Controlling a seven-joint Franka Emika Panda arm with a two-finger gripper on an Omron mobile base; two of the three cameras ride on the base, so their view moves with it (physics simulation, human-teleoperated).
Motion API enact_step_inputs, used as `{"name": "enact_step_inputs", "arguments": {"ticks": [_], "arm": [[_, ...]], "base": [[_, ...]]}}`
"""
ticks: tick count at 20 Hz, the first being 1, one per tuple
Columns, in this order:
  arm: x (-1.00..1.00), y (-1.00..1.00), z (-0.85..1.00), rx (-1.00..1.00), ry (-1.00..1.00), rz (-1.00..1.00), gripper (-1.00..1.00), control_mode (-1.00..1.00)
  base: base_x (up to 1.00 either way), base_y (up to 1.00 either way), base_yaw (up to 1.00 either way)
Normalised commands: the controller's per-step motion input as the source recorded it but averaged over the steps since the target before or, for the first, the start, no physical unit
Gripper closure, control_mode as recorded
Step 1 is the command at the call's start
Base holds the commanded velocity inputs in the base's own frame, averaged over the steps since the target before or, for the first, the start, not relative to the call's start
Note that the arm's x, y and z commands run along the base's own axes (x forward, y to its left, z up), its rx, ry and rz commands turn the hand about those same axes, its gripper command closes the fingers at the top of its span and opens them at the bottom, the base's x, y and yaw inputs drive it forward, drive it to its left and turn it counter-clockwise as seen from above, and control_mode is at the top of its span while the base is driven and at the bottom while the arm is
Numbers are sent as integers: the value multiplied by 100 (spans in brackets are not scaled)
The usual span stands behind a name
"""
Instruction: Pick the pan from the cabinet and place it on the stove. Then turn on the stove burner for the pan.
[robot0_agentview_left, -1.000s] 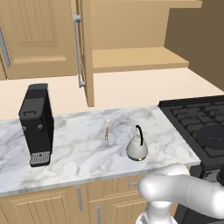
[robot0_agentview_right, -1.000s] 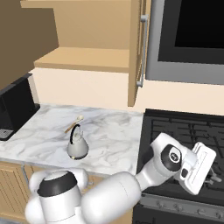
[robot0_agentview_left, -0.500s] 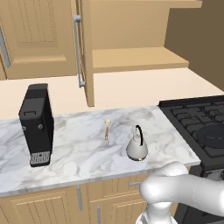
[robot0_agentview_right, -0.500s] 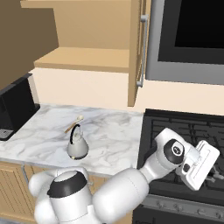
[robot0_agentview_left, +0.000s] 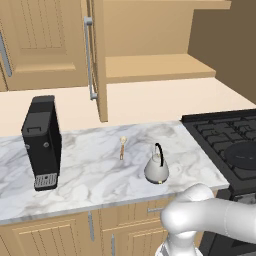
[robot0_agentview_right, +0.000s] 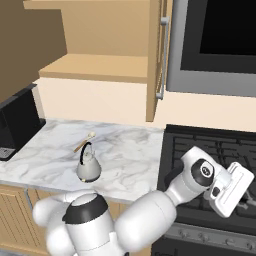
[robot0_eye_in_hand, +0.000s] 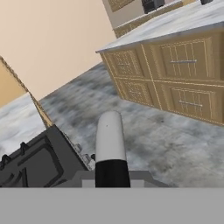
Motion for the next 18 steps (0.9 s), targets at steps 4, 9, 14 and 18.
{"name": "enact_step_inputs", "arguments": {"ticks": [4,9,14,18], "arm": [[24,0,-49,-7,3,-2,100,-100],[32,0,-36,-5,3,-1,100,-100],[41,0,-35,-4,3,0,100,-100],[41,0,-27,-2,6,-2,100,-100]], "base": [[0,0,0],[0,0,0],[0,0,0],[0,0,0]]}}
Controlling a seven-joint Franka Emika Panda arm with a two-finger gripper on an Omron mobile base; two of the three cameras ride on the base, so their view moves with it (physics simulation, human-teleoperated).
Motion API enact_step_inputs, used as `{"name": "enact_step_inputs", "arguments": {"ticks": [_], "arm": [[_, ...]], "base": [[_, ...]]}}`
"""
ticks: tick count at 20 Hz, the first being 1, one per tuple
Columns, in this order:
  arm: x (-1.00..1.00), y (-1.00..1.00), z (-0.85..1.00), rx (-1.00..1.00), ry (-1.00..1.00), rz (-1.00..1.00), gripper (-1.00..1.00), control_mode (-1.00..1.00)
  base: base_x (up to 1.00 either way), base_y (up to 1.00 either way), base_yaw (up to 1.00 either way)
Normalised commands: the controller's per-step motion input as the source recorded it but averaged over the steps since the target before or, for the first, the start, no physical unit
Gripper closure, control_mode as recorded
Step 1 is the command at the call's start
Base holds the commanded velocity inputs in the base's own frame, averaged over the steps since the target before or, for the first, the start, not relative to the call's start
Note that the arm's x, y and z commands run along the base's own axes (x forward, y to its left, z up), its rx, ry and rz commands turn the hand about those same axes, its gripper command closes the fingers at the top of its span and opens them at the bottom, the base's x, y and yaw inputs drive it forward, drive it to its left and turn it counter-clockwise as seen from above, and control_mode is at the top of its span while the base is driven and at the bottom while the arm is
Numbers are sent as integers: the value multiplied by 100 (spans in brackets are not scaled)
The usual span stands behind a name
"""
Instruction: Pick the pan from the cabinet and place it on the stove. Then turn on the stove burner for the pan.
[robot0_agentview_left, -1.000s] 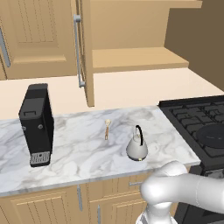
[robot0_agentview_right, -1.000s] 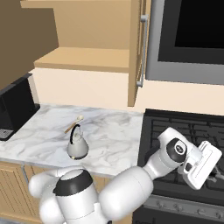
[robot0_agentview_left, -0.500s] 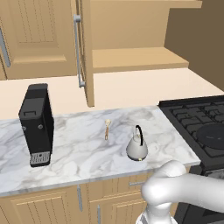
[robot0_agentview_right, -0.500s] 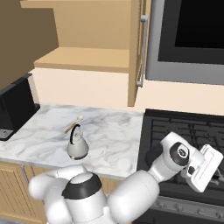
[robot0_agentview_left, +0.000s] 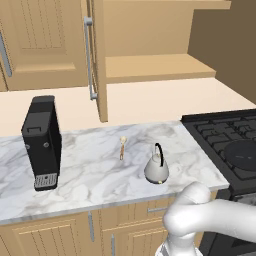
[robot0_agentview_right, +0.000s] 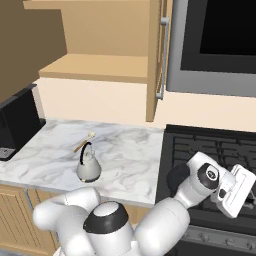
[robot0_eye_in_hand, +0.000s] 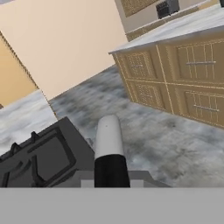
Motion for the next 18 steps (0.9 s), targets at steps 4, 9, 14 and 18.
{"name": "enact_step_inputs", "arguments": {"ticks": [4,9,14,18], "arm": [[35,0,-18,-3,13,-5,100,-100],[24,0,-16,-2,15,-4,100,-100],[11,2,-35,-1,15,-1,-100,-100],[2,3,-17,0,10,-1,-100,-100]], "base": [[0,0,0],[0,0,0],[0,0,0],[0,0,0]]}}
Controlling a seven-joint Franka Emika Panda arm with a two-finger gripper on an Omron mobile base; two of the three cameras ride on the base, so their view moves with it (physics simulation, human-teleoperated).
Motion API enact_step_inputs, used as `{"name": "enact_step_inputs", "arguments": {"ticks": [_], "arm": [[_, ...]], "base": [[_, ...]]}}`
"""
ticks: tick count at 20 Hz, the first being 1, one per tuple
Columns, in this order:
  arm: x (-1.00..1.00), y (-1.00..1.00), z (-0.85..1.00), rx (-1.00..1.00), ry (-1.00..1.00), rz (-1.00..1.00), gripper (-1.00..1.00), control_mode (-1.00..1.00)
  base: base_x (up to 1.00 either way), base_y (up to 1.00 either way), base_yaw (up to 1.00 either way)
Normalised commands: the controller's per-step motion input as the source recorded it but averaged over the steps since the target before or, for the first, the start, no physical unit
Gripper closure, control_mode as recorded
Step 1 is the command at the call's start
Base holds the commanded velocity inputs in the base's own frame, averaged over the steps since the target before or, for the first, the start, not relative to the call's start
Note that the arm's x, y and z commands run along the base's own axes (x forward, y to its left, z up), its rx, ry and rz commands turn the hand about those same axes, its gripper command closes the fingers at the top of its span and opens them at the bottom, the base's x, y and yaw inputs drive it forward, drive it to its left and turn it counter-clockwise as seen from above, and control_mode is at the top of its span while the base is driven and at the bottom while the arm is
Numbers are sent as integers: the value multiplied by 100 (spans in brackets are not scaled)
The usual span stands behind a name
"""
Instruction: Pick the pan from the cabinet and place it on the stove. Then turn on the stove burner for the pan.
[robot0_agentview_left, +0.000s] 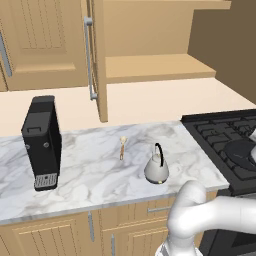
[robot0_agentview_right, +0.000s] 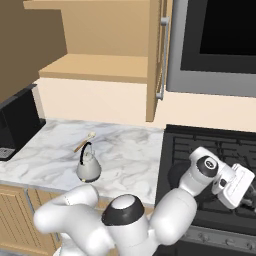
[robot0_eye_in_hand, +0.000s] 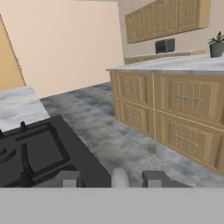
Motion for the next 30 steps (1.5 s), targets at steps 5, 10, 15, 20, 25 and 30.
{"name": "enact_step_inputs", "arguments": {"ticks": [5,10,15,20,25,30], "arm": [[0,0,-3,0,7,0,-100,-100],[-18,-1,6,3,5,-1,-100,-100],[-55,11,10,4,1,-1,-100,-100],[-60,47,7,0,-4,0,-100,-100],[-64,58,7,0,-12,0,-100,-100],[-72,50,14,0,-18,0,-100,-100]], "base": [[0,0,0],[0,0,0],[0,0,0],[0,0,0],[0,0,0],[0,0,0]]}}
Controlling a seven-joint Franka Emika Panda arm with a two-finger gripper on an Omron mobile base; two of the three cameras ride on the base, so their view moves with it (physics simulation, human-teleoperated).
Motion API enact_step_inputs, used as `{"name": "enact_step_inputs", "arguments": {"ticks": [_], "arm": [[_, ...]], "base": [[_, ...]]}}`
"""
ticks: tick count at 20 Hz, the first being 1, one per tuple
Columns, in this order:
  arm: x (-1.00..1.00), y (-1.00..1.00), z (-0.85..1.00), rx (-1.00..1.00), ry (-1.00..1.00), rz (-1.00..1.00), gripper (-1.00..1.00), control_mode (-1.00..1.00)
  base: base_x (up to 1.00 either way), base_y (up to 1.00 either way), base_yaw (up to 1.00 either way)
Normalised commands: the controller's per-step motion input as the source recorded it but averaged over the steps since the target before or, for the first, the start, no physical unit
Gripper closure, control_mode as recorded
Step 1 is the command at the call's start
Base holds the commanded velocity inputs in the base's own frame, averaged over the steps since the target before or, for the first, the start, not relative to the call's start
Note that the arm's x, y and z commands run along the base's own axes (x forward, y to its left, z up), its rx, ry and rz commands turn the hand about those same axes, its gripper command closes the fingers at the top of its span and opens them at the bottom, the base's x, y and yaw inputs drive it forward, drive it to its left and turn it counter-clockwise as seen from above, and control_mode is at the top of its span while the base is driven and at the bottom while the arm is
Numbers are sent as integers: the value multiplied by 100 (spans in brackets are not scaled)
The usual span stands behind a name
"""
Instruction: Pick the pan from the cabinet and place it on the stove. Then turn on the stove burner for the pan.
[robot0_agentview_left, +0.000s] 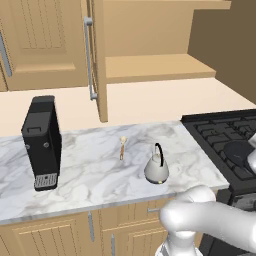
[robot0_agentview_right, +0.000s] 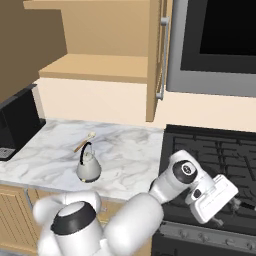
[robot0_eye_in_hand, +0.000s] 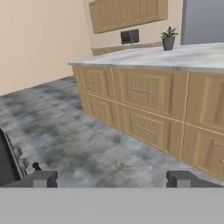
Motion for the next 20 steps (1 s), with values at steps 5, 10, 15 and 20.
{"name": "enact_step_inputs", "arguments": {"ticks": [5,10,15,20], "arm": [[-84,43,10,0,-24,0,-100,-100],[-84,43,15,0,-26,0,-100,-100],[-59,52,31,0,-26,0,-100,-100],[-36,47,36,9,-31,1,-100,-100]], "base": [[0,0,0],[0,0,0],[0,0,0],[0,0,0]]}}
